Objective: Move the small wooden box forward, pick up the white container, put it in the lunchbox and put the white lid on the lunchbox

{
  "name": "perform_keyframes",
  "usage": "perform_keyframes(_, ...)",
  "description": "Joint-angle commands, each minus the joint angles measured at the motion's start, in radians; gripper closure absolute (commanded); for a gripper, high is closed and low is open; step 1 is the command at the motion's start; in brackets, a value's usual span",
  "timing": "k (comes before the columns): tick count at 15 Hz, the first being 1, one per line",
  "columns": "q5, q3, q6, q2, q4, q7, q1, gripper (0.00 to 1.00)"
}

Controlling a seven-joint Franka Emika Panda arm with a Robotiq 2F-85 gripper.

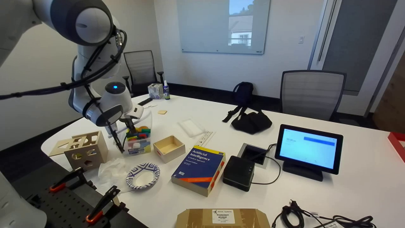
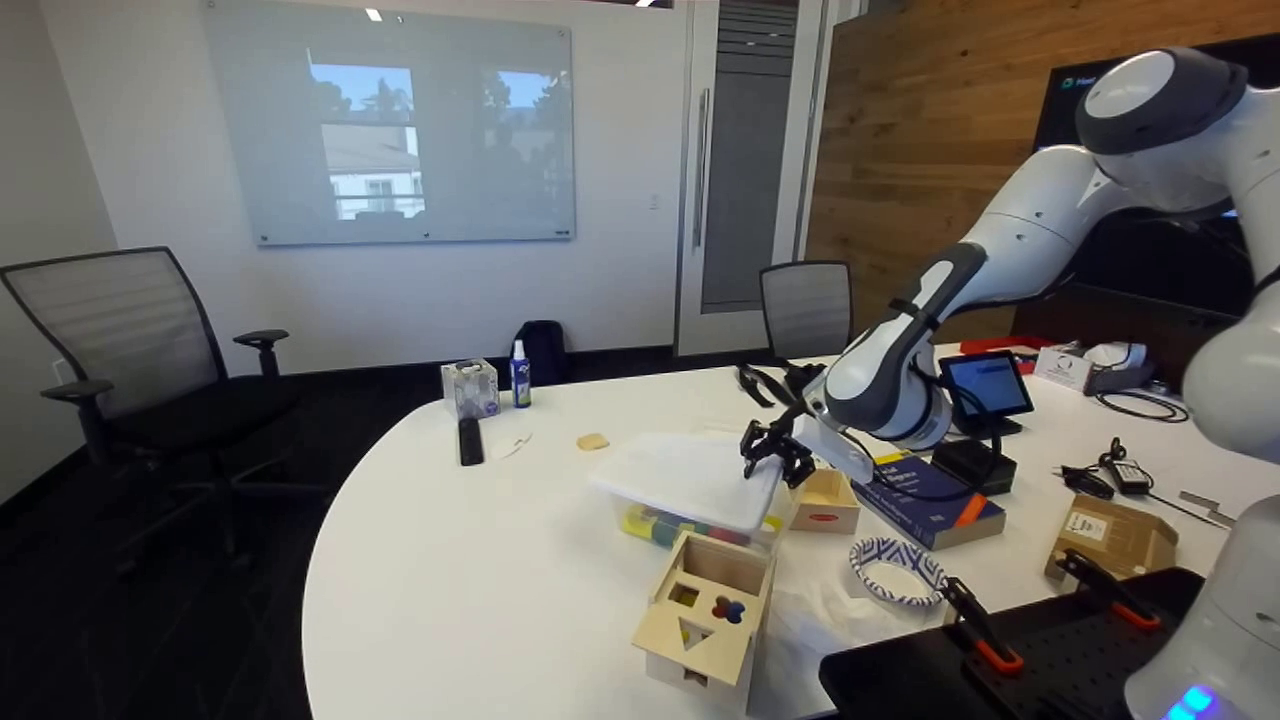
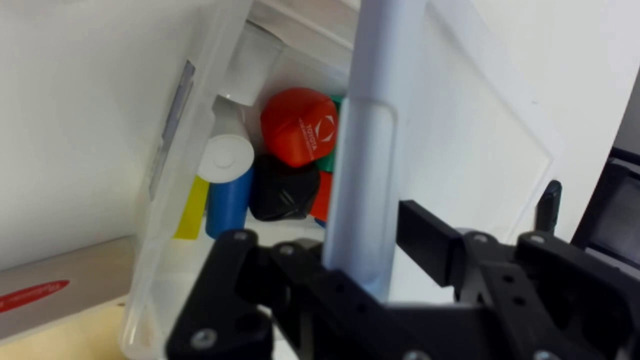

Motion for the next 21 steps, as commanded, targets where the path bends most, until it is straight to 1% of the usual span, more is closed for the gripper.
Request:
perform_keyframes(1,0.041,0.006,-0.002,-0.085,-0.077,0.053,-0.012,0.96)
perform_keyframes(3,0.027,0.023,-0.019,-0.093,-0.088,0.065,-0.042,0.96)
perform_keyframes(8,-0.004,0.084,-0.039,-0.088,-0.123,0.058,-0.16,0.96)
perform_keyframes(11,-0.001,0.106,-0.052,-0.088,-0.139,0.058,-0.215,0.96)
perform_keyframes(13,0.02,0.106,-0.083,-0.094,-0.13,0.062,-0.227,0.96)
perform_keyframes(15,0.045,0.098,-0.119,-0.099,-0.113,0.067,-0.223,0.96)
perform_keyframes(17,0.072,0.097,-0.158,-0.104,-0.098,0.07,-0.221,0.56)
perform_keyframes(18,0.092,0.099,-0.19,-0.108,-0.091,0.07,-0.22,0.5)
perform_keyframes(21,0.172,0.106,-0.298,-0.127,-0.07,0.062,-0.215,0.26)
